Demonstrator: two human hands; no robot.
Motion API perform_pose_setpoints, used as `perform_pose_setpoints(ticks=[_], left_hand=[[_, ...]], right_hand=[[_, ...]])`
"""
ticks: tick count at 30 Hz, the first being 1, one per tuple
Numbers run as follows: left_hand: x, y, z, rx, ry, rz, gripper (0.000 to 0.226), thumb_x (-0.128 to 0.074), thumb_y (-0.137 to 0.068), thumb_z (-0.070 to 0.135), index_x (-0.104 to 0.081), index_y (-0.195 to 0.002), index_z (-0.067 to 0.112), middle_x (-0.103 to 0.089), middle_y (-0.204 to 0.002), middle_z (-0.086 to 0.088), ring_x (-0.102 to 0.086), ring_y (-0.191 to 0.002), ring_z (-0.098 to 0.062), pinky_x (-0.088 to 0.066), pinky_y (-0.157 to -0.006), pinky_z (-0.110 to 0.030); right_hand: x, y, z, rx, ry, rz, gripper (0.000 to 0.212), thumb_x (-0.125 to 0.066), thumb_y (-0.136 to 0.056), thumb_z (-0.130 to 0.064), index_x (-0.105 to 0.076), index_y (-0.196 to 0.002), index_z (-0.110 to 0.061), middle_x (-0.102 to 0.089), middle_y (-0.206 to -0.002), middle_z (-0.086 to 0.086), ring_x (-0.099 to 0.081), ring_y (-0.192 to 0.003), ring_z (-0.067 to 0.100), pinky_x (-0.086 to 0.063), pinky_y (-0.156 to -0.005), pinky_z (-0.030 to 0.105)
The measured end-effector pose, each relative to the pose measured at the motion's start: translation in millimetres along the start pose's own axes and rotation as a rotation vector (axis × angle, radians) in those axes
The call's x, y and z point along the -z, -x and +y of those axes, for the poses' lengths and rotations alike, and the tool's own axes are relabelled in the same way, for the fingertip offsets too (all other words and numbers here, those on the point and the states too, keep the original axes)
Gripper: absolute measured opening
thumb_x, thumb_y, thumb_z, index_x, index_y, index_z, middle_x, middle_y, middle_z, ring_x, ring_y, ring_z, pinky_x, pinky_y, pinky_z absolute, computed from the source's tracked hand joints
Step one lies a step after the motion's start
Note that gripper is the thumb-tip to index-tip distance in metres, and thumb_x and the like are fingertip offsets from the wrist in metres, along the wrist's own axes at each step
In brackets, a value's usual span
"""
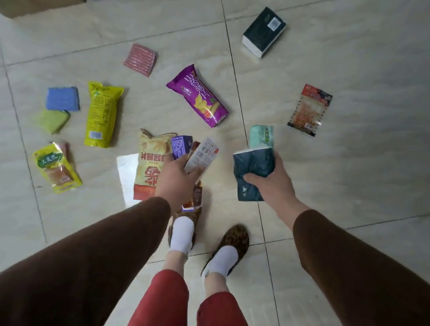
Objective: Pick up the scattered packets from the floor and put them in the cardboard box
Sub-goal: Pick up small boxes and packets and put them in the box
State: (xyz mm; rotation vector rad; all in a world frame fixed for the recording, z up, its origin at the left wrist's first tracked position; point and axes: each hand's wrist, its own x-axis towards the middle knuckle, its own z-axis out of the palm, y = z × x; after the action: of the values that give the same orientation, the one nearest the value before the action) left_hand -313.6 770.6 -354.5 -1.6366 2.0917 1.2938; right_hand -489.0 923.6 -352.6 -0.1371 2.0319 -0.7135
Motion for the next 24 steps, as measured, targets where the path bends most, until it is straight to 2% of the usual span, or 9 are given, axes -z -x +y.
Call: perform_pose_setpoints(ticks=[2,6,10,14,16,19,20,23,24], left_hand=[[33,23,-5,0.017,0.029,0.044,0.042,-0.060,-0.096,0.038,-0.062,-0.133,0.017,-0.047,-0.117,-0.004,-0.056,-0.094,-0.019,-0.054,-0.083,-0.033],[98,59,-30,0.073,0.105,0.116,0.038,-0.062,-0.094,0.036,-0.067,-0.125,0.015,-0.047,-0.112,-0.007,-0.061,-0.093,-0.027,-0.052,-0.087,-0.034],[164,84,-74,0.114,0.177,0.187,0.034,-0.064,-0.092,0.038,-0.070,-0.119,0.017,-0.049,-0.109,-0.006,-0.060,-0.088,-0.024,-0.053,-0.085,-0.037],[232,104,-134,0.131,0.204,0.249,0.028,-0.065,-0.091,0.036,-0.071,-0.113,0.021,-0.049,-0.111,-0.007,-0.060,-0.090,-0.024,-0.048,-0.080,-0.031],[267,115,-167,0.130,0.219,0.262,0.026,-0.065,-0.091,0.033,-0.071,-0.113,0.022,-0.048,-0.114,-0.007,-0.059,-0.092,-0.025,-0.047,-0.081,-0.030],[323,125,-216,0.116,0.226,0.254,0.025,-0.064,-0.091,0.036,-0.070,-0.111,0.022,-0.047,-0.111,-0.006,-0.060,-0.089,-0.024,-0.048,-0.081,-0.032],[342,129,-231,0.112,0.232,0.247,0.025,-0.064,-0.091,0.037,-0.070,-0.111,0.023,-0.047,-0.110,-0.005,-0.059,-0.087,-0.023,-0.048,-0.080,-0.032],[399,139,-274,0.083,0.235,0.229,0.026,-0.065,-0.091,0.041,-0.070,-0.110,0.024,-0.045,-0.108,-0.003,-0.058,-0.084,-0.020,-0.046,-0.079,-0.030],[418,140,-288,0.078,0.233,0.227,0.026,-0.065,-0.091,0.043,-0.070,-0.109,0.025,-0.046,-0.107,-0.003,-0.059,-0.084,-0.020,-0.046,-0.079,-0.030]], right_hand=[[-10,29,-28,0.043,0.018,-0.040,0.088,-0.084,-0.073,-0.026,-0.034,-0.145,-0.036,-0.060,-0.121,-0.010,-0.062,-0.102,0.017,-0.051,-0.085,0.032],[-43,75,-80,0.119,0.071,-0.104,0.085,-0.083,-0.073,-0.028,-0.035,-0.142,-0.037,-0.059,-0.120,-0.012,-0.063,-0.105,0.018,-0.055,-0.090,0.041],[-99,113,-126,0.167,0.103,-0.142,0.090,-0.084,-0.071,-0.029,-0.034,-0.145,-0.037,-0.060,-0.125,-0.012,-0.062,-0.104,0.016,-0.054,-0.089,0.038],[-171,153,-165,0.197,0.141,-0.167,0.095,-0.084,-0.068,-0.029,-0.032,-0.146,-0.039,-0.062,-0.128,-0.010,-0.063,-0.106,0.016,-0.055,-0.091,0.039],[-211,175,-183,0.210,0.152,-0.170,0.095,-0.084,-0.067,-0.028,-0.033,-0.146,-0.040,-0.062,-0.128,-0.009,-0.064,-0.107,0.017,-0.054,-0.087,0.035],[-272,209,-212,0.231,0.147,-0.171,0.093,-0.086,-0.069,-0.026,-0.034,-0.145,-0.040,-0.062,-0.124,-0.010,-0.064,-0.105,0.017,-0.053,-0.070,0.029],[-293,219,-221,0.231,0.151,-0.170,0.093,-0.086,-0.069,-0.025,-0.035,-0.146,-0.039,-0.062,-0.122,-0.011,-0.064,-0.105,0.017,-0.052,-0.070,0.028],[-351,248,-241,0.253,0.137,-0.153,0.089,-0.086,-0.063,-0.028,-0.042,-0.139,-0.038,-0.064,-0.119,-0.014,-0.065,-0.104,0.013,-0.055,-0.088,0.036],[-370,255,-247,0.248,0.135,-0.148,0.089,-0.086,-0.061,-0.029,-0.043,-0.138,-0.039,-0.066,-0.117,-0.014,-0.066,-0.104,0.012,-0.055,-0.090,0.038]])
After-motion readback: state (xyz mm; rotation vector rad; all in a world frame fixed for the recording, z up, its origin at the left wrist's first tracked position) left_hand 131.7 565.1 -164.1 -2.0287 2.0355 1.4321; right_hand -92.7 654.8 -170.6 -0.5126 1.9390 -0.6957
